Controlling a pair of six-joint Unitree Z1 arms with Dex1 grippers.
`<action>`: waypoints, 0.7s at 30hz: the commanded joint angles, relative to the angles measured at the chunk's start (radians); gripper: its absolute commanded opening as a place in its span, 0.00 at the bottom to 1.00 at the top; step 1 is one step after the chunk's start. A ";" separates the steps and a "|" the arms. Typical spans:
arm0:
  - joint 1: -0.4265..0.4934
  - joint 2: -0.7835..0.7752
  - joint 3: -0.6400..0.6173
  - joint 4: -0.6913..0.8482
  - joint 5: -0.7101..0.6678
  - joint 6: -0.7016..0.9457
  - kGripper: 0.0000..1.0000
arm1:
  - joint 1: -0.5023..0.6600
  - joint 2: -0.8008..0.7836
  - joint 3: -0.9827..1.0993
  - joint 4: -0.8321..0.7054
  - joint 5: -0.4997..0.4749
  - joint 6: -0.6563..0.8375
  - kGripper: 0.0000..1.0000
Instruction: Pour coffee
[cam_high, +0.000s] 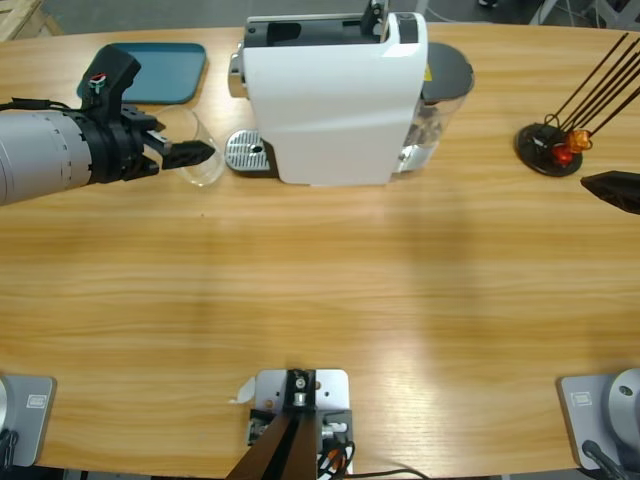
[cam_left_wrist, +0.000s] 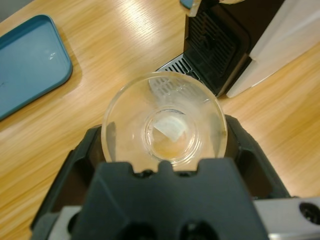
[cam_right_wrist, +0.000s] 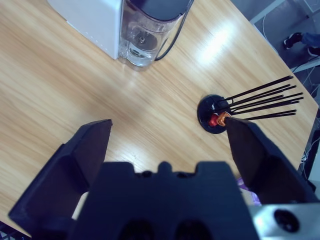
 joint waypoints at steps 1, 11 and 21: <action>0.015 -0.014 0.038 -0.025 -0.023 0.001 0.14 | -0.013 0.022 -0.005 0.002 0.018 0.004 1.00; 0.011 0.037 0.144 -0.038 -0.090 -0.051 0.16 | -0.013 0.057 -0.012 -0.026 0.022 0.010 1.00; 0.011 0.062 0.187 -0.038 -0.111 -0.098 0.76 | -0.013 0.092 -0.048 -0.035 0.019 0.010 1.00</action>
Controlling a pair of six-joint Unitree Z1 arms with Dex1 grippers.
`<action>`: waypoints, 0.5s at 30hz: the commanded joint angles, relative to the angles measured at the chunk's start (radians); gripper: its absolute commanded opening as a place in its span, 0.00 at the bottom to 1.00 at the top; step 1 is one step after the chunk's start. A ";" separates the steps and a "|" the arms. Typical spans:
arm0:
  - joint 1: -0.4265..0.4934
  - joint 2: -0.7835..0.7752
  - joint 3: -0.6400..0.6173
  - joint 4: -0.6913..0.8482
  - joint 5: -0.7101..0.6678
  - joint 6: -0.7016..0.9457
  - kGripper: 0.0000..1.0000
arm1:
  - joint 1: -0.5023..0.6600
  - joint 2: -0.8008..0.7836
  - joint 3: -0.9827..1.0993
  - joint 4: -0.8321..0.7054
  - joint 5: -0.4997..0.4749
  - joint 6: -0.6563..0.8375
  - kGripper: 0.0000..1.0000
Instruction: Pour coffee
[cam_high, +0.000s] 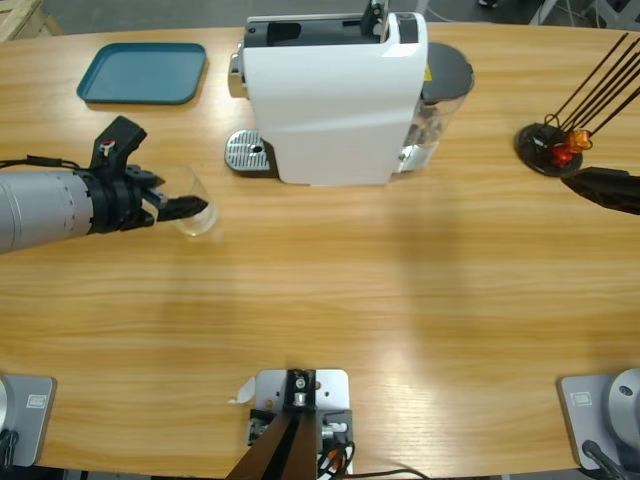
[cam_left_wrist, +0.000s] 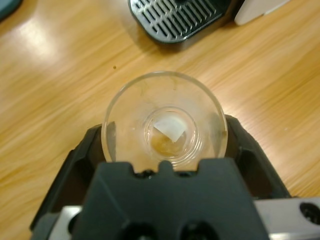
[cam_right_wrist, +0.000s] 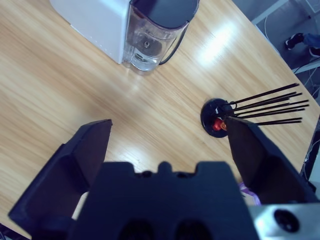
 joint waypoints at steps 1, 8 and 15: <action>0.004 0.041 0.038 -0.015 -0.022 -0.046 0.93 | -0.013 0.041 -0.033 -0.006 0.015 0.010 1.00; -0.022 -0.085 0.042 0.012 -0.034 -0.053 0.99 | -0.013 0.004 -0.088 0.054 0.011 -0.001 1.00; -0.022 -0.304 -0.077 0.314 -0.049 -0.049 0.99 | -0.013 -0.004 -0.122 0.054 0.006 -0.027 1.00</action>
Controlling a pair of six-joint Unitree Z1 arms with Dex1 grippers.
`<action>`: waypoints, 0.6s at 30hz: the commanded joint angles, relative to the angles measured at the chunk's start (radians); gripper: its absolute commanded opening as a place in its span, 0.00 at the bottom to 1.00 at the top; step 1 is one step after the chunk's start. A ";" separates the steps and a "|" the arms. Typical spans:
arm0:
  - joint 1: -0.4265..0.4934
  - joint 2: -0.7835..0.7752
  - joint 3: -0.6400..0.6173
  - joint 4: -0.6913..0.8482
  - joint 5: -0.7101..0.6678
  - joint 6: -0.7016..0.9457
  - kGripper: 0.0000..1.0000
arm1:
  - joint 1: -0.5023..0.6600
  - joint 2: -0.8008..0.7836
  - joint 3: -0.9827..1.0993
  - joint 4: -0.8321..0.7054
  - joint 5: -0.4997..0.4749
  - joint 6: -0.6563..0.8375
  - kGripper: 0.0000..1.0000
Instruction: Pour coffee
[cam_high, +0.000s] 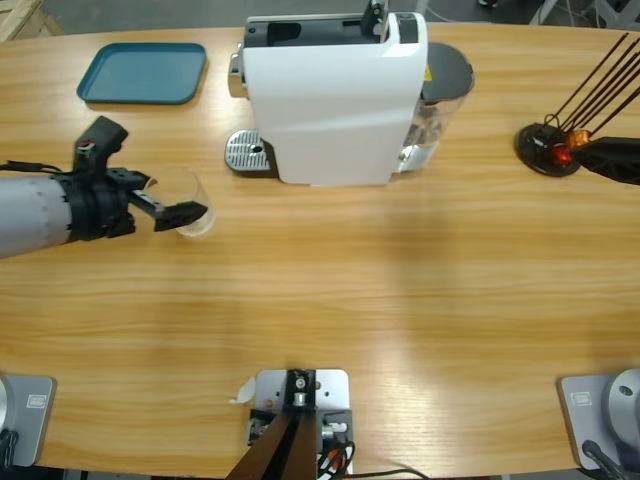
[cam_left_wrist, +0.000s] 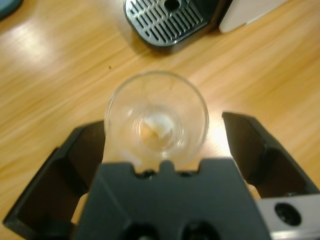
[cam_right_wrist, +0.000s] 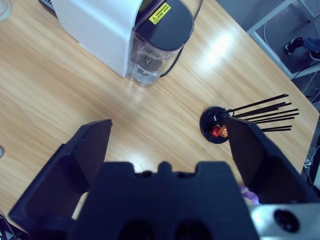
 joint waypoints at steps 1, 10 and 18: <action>-0.009 -0.233 -0.132 0.335 -0.021 -0.002 0.99 | -0.013 -0.010 -0.040 0.006 0.003 -0.038 0.91; -0.009 -0.345 -0.341 0.707 -0.009 0.116 0.99 | -0.033 0.016 -0.091 -0.075 -0.116 -0.134 0.00; -0.009 -0.360 -0.305 0.702 0.028 0.115 0.98 | -0.098 0.078 -0.098 -0.239 -0.032 -0.300 0.00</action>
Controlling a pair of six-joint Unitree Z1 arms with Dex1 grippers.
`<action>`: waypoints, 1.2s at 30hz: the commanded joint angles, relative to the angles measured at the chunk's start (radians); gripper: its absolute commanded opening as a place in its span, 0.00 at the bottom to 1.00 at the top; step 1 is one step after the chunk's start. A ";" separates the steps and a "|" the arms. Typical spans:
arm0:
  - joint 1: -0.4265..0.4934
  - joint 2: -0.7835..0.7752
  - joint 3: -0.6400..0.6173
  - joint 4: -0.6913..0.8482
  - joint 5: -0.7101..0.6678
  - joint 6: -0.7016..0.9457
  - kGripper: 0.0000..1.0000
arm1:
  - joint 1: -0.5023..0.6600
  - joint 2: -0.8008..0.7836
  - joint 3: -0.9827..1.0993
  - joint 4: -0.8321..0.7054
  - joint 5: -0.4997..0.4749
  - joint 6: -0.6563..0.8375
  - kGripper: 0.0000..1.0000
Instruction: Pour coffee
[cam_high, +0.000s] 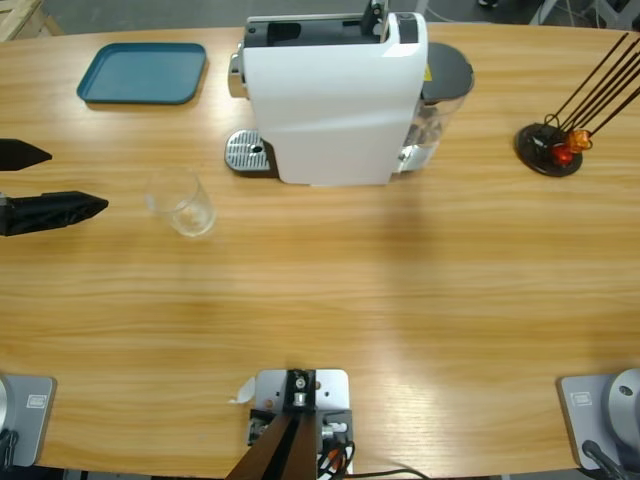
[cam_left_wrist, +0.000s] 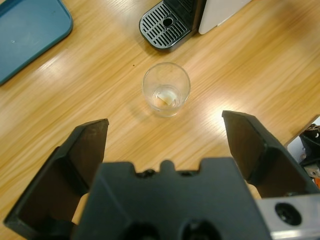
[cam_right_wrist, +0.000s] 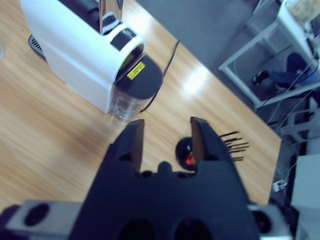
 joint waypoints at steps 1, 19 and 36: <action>-0.007 -0.029 0.039 0.010 0.035 0.007 0.98 | -0.103 0.070 -0.007 -0.133 0.112 -0.123 0.00; -0.007 -0.052 0.107 -0.045 0.051 -0.014 0.98 | -0.153 0.159 0.012 -0.213 0.025 -0.184 0.00; -0.007 -0.058 0.145 -0.102 0.050 -0.013 0.98 | -0.054 0.492 -0.238 -0.265 -0.366 -0.293 0.00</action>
